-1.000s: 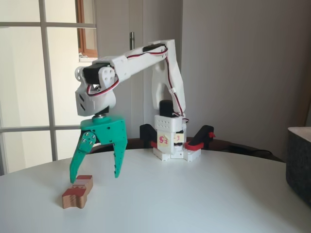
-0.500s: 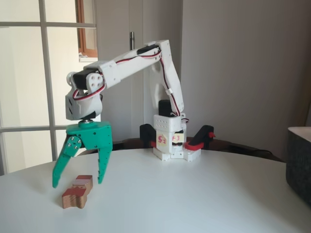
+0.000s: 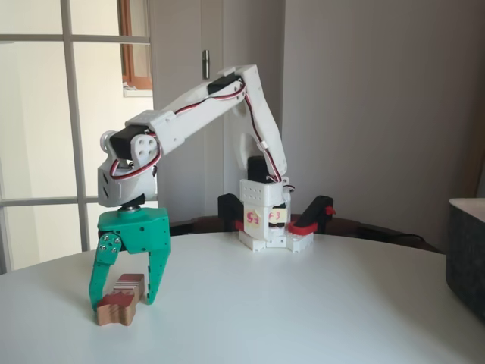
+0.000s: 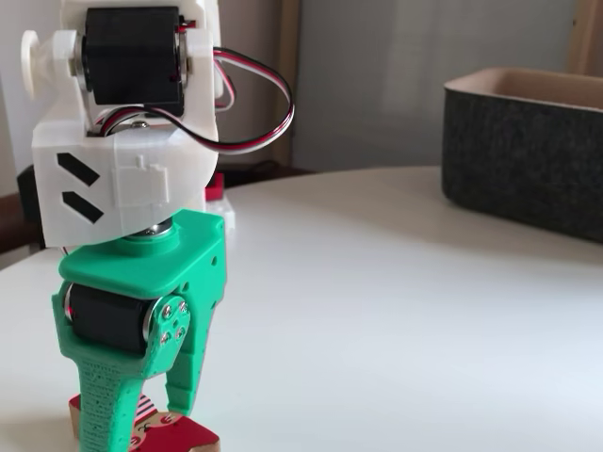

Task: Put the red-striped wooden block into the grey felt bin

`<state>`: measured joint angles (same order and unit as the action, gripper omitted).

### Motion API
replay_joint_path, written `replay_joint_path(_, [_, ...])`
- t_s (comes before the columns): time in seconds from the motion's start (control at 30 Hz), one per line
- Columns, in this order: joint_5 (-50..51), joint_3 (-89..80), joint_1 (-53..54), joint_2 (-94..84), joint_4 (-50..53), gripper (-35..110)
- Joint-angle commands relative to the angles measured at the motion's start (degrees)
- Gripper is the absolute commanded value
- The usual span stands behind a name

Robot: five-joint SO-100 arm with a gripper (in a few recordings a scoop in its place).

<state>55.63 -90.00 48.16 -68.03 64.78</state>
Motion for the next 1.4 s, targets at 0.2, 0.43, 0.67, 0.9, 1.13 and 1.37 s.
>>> replay_joint_path(0.2, [-0.70,0.62,-0.88,-0.26,-0.44,6])
replay_joint_path(0.43, [1.58,5.36,-1.14,-0.97,-0.44,3])
replay_joint_path(0.67, [6.15,17.05,-0.44,-2.37,-0.44,2])
replay_joint_path(0.9, [8.26,23.47,-0.79,-10.02,-0.44,1])
replay_joint_path(1.13, [9.49,23.38,-4.92,-23.20,-0.88,3])
replay_joint_path(1.37, [10.46,23.38,-16.08,-34.01,-2.64,3])
